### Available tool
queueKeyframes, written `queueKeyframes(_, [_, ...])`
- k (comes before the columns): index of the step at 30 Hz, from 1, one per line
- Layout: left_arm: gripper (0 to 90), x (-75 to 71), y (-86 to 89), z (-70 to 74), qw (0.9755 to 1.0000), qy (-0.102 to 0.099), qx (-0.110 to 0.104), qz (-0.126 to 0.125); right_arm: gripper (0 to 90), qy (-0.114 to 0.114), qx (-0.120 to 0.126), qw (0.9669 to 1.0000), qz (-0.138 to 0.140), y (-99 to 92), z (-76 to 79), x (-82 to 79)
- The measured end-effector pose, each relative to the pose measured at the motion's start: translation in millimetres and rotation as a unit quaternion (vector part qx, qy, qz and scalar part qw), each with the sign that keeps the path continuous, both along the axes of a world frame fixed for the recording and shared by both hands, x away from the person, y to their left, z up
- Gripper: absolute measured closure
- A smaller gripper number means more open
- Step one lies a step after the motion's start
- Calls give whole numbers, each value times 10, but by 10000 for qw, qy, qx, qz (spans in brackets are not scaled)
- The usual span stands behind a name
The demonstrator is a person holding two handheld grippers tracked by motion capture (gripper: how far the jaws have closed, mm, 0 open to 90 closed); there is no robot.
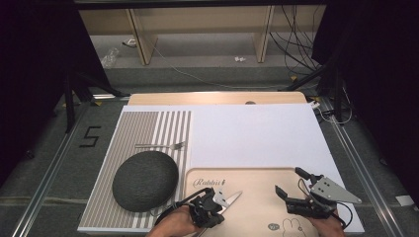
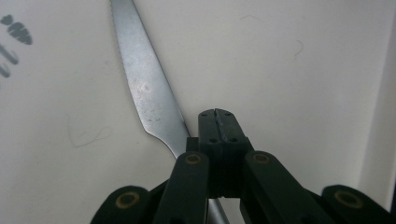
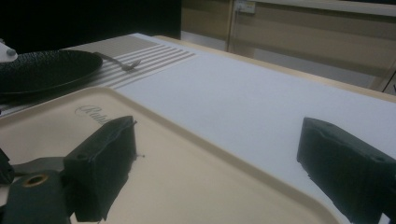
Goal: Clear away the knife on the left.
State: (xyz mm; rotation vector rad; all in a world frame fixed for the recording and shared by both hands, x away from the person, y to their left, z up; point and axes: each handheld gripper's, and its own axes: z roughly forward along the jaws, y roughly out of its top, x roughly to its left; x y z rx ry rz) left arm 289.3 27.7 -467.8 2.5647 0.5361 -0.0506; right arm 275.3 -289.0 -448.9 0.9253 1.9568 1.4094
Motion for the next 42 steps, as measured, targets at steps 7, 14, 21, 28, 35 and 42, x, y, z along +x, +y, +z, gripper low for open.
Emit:
queueKeyframes(7, [894, 65, 84, 4, 9999, -8, 49, 164, 129, -9, 10, 10000, 6, 0, 0, -2])
queueKeyframes(14, [894, 111, 175, 5, 9995, 16, 70, 297, 128, -16, 10, 10000, 6, 1, -2, -2])
queueKeyframes(21, [894, 139, 245, 18, 9990, -59, 206, 404, 128, -36, 16, 10000, 4, 2, -1, -3])
queueKeyframes(28, [894, 173, 331, 28, 9981, -130, 337, 498, 128, -32, -1, 10000, 7, 2, -3, -2])
queueKeyframes(35, [893, 188, 392, 33, 9974, -153, 414, 561, 129, -23, 4, 10000, 7, 5, -5, -1])
queueKeyframes(42, [894, 192, 441, 38, 9967, -167, 482, 634, 129, -21, 7, 10000, 6, 7, -5, -2])
